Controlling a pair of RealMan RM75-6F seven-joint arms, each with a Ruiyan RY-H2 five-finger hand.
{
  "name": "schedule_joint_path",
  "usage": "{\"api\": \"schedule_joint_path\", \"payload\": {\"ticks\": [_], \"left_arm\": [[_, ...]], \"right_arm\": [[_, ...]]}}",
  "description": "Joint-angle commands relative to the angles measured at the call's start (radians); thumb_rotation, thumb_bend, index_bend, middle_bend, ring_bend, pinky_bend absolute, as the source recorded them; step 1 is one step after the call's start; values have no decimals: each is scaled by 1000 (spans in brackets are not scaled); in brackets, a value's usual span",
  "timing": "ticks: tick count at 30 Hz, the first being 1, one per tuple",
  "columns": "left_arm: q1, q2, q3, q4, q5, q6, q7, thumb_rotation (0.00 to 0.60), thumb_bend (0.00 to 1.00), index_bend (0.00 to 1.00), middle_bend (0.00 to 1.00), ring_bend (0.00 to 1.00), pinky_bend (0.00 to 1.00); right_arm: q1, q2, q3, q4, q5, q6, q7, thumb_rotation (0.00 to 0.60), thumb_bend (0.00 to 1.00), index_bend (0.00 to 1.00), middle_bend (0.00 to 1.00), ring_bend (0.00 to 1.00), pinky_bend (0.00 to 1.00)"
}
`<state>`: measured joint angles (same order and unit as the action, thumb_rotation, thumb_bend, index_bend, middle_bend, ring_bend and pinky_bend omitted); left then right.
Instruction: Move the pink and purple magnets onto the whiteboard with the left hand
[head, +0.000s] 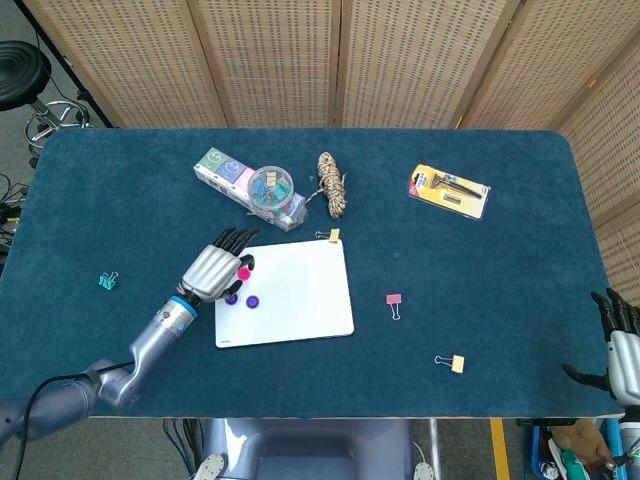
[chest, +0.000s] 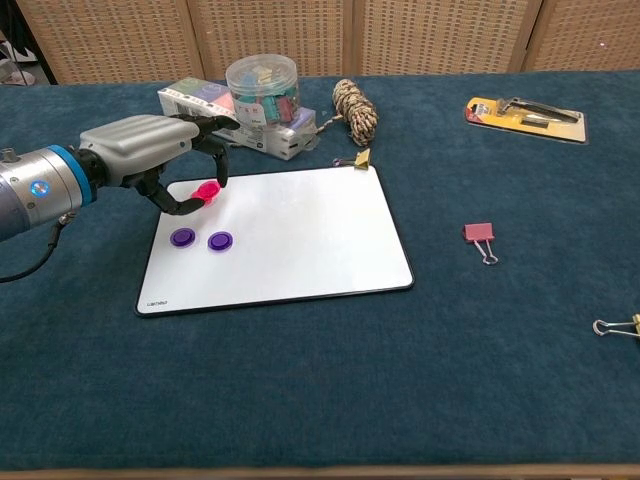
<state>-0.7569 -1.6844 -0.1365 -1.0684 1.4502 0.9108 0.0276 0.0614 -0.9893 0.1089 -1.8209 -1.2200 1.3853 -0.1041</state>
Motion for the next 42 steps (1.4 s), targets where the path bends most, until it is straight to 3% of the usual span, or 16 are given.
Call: {"api": "schedule_joint_path", "payload": {"ticks": [1,14,34,42], "left_arm": [[-22,-47,1,78,-10,-28,-56,600,385,686,0,0,0],[-72,-145,3,249,-2,-46,-165,600,384,686,0,0,0],[-86,-175,9,275,-19,-45,-155,600,385,665,0,0,0],[-81,-165,8,258,-32,-46,-129,600,384,481,0,0,0]], "right_arm": [[2,-2,2,4,6,-4,-2,600,0,0,0,0,0],[10,-5,9,20,30,-22,6,600,0,0,0,0,0],[8,2,13,22,36,-23,21,600,0,0,0,0,0],[8,4,12,20,34,-22,23,600,0,0,0,0,0]]}}
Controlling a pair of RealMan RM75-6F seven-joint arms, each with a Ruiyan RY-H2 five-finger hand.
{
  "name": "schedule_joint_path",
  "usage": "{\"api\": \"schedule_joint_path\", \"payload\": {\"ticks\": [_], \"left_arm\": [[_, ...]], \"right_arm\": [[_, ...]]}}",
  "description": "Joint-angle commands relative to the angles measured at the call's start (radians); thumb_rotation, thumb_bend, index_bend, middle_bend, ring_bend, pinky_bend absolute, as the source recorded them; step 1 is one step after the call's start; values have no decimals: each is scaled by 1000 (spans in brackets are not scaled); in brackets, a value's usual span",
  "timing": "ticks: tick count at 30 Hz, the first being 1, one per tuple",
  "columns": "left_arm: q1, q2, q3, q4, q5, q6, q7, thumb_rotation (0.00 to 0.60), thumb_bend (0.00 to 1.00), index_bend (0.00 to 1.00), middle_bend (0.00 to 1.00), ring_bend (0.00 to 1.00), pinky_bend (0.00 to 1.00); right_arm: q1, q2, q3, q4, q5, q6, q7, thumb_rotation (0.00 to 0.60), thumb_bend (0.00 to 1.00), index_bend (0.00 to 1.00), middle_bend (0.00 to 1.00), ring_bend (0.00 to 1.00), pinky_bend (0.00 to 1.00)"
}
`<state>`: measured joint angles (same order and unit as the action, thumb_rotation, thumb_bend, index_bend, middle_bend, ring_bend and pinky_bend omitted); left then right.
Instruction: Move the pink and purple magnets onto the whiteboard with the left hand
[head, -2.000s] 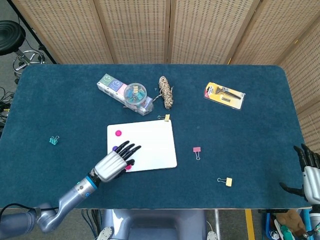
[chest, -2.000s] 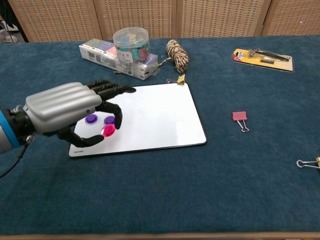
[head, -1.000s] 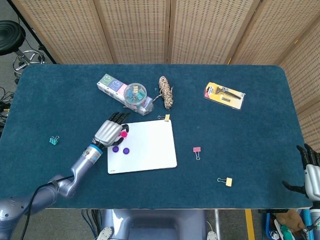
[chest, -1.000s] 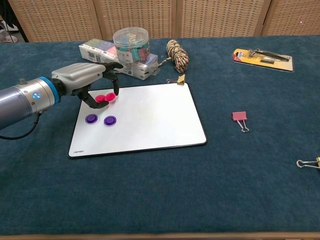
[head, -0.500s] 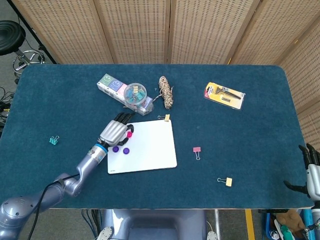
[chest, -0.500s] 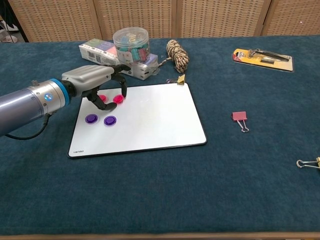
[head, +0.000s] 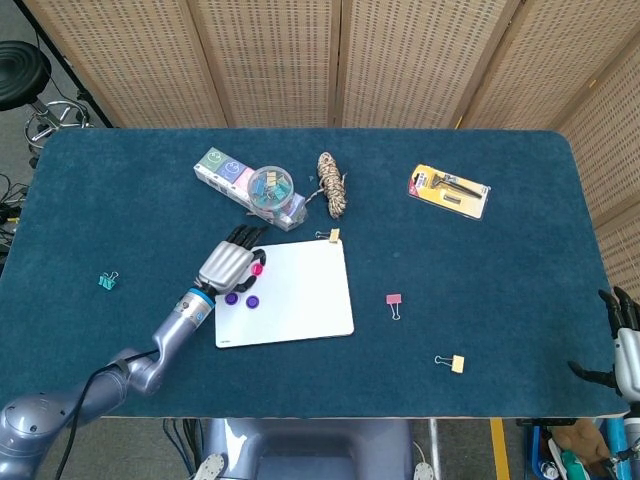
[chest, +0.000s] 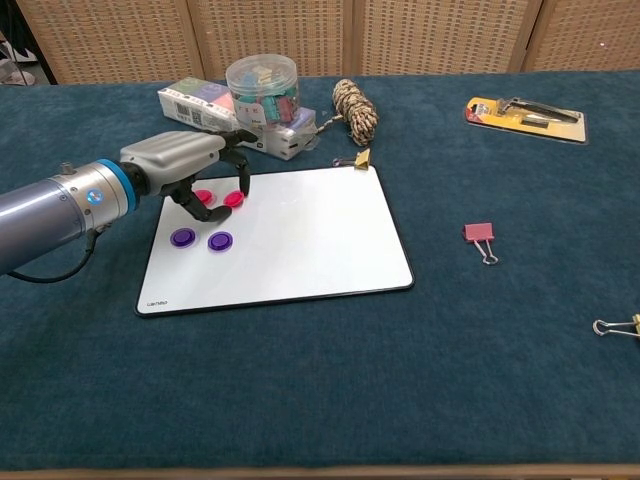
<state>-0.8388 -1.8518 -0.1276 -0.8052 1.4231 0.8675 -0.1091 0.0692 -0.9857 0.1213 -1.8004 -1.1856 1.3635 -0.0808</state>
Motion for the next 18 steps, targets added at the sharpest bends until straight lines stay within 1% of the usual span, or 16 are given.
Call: {"api": "schedule_joint_path", "payload": {"ticks": [1,10,18], "left_arm": [[1,4,-1,-9,-8,-5,11,600,383,476,0,0,0],[4,15,-7,-32,-26,-9,44,600,383,364,0,0,0],[10,33,-7,-67,-25,10,54,600,383,347,0,0,0]], "right_arm": [[0,0,0,-1,0,0,0,600,0,0,0,0,0],[-2,3,-1,-4,-3,3,3,600,0,0,0,0,0],[-3,7,0,-7,-7,6,9,600,0,0,0,0,0]]}}
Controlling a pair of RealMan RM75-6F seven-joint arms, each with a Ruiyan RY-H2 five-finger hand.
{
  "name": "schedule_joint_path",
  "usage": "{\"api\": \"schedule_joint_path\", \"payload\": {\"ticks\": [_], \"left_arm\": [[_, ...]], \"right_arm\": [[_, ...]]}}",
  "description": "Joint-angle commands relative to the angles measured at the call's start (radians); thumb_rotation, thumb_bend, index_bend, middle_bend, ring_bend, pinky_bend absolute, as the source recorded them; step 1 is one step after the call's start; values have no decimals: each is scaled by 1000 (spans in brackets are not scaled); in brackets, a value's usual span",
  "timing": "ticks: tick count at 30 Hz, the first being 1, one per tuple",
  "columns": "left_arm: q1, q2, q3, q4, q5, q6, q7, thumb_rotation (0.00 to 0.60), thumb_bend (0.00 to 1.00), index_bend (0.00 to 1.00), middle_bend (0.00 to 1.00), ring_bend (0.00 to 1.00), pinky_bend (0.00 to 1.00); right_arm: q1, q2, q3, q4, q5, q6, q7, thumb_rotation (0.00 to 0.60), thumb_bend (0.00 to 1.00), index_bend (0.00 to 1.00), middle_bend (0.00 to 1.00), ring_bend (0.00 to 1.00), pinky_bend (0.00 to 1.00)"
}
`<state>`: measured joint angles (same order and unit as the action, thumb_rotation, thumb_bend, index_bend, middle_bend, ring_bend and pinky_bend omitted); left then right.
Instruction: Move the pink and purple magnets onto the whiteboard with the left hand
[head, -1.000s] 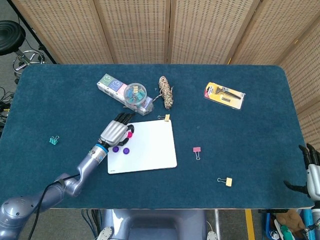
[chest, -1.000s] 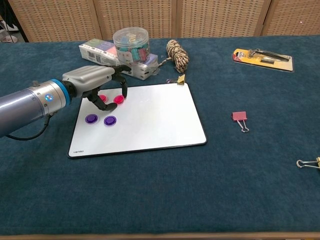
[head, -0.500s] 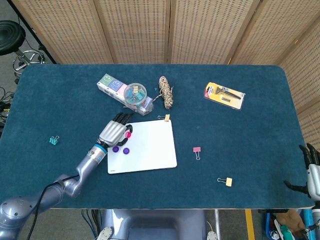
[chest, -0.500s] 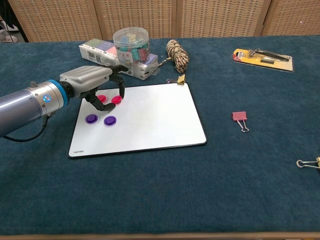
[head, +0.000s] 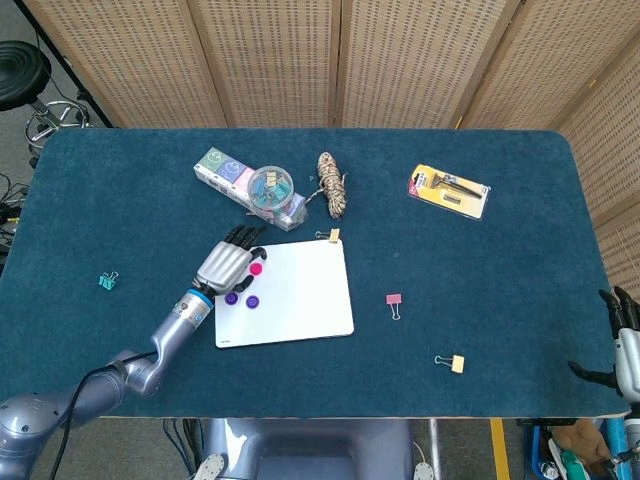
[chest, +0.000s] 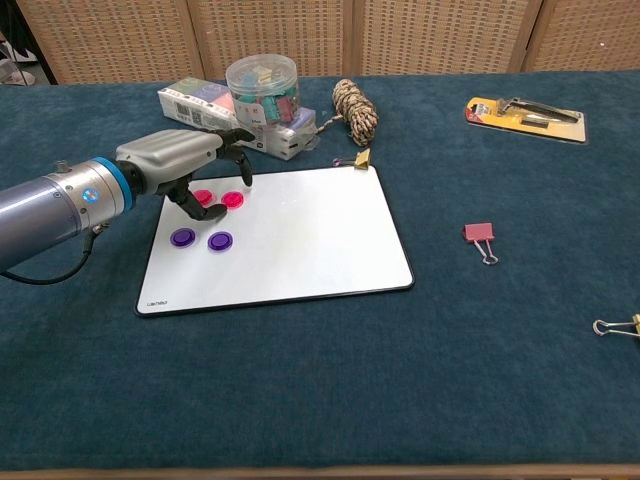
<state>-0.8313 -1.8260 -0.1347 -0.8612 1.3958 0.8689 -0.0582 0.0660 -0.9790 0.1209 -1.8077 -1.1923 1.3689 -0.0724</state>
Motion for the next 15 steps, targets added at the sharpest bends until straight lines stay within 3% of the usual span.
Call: {"api": "schedule_joint_path", "payload": {"ticks": [1,9,15], "left_arm": [[5,13,0,-20,2,13,5,600,383,347,0,0,0],[36,113,-5,-170,12,82,22,600,383,306,0,0,0],[101,250,7,-346,22,164,22,600,364,37,0,0,0]], "right_arm": [[-1,1,0,-1,-1,1,1,600,0,0,0,0,0],[-2,2,-3,-6,-9,5,0,600,0,0,0,0,0],[-3,1,-7,-10,-17,6,-3,600,0,0,0,0,0]]}}
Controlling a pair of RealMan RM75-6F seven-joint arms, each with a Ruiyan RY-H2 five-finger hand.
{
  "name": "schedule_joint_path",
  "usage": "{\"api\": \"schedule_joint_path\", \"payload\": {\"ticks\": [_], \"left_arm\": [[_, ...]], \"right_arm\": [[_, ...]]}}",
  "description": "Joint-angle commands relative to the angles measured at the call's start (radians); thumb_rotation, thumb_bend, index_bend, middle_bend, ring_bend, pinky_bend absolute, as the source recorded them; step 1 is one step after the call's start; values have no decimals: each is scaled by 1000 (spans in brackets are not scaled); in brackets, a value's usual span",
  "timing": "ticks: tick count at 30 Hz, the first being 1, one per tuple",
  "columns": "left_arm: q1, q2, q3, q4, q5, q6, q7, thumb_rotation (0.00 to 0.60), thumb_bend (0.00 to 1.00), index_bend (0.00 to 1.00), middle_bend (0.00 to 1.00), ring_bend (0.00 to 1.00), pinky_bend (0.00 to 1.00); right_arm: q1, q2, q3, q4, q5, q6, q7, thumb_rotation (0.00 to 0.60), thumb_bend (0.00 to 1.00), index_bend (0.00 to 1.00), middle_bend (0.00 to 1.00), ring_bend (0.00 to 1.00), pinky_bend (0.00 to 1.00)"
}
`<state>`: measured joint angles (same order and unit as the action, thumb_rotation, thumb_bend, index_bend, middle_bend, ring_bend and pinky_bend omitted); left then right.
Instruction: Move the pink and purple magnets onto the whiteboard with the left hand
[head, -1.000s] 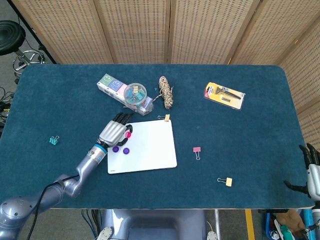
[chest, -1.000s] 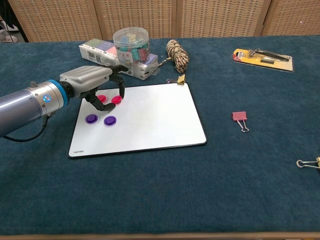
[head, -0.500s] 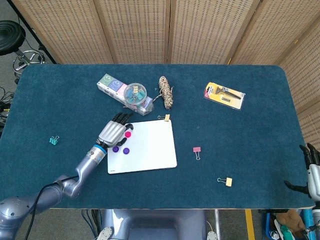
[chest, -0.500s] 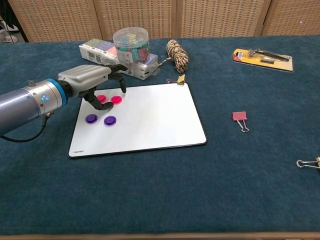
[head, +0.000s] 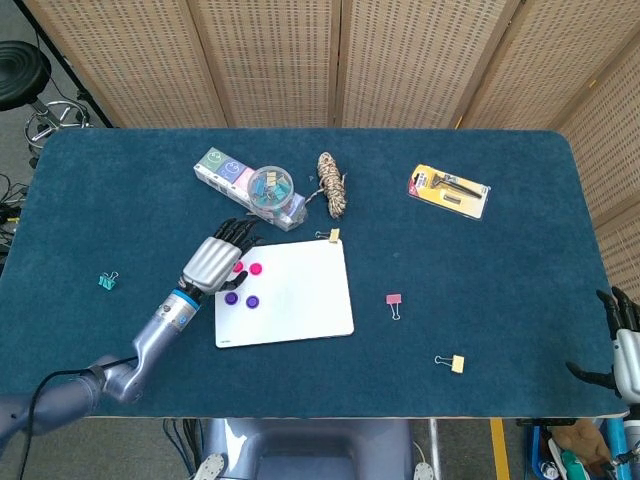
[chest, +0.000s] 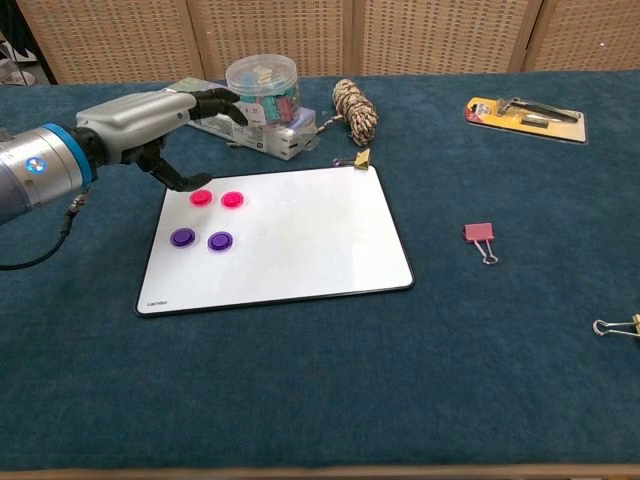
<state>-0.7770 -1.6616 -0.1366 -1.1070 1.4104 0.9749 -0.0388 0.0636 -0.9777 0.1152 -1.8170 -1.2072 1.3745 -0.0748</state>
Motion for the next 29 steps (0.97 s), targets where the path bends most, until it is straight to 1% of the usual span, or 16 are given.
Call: {"api": "schedule_joint_path", "payload": {"ticks": [1,4,7,9,11,13,17,20,24,29], "left_arm": [[65,115,13,-133,11,81,3,600,359,9,0,0,0],[108,172,21,-193,14,135,-2,600,351,0,0,0,0],[171,247,37,-261,18,209,-9,600,350,0,0,0,0],[230,311,52,-319,20,276,-28,600,349,0,0,0,0],[322,382,80,-374,22,379,-38,600,350,0,0,0,0],[370,414,97,-403,25,429,-28,600,350,0,0,0,0],[461,462,128,-441,-3,496,4,600,350,0,0,0,0],[528,477,137,-467,-46,540,26,600,349,0,0,0,0],[575,491,144,-486,-67,562,23,600,350,0,0,0,0],[605,490,138,-476,-75,578,15,600,350,0,0,0,0]], "right_arm": [[0,-1,-1,-2,-4,2,-2,600,0,0,0,0,0],[0,-2,-4,-3,-10,3,-5,600,0,0,0,0,0],[0,-4,-8,-6,-20,5,-11,600,0,0,0,0,0],[-1,-6,-11,-10,-35,13,-19,600,0,0,0,0,0],[-1,-8,-19,-12,-63,21,-27,600,0,0,0,0,0],[-3,-10,-23,-8,-86,30,-22,600,0,0,0,0,0],[-8,-16,-30,13,-143,56,1,600,0,0,0,0,0],[-13,-26,-33,28,-164,82,-30,600,0,0,0,0,0],[-18,-32,-35,26,-176,98,-49,600,0,0,0,0,0],[-21,-38,-37,22,-188,111,-70,600,0,0,0,0,0]]}}
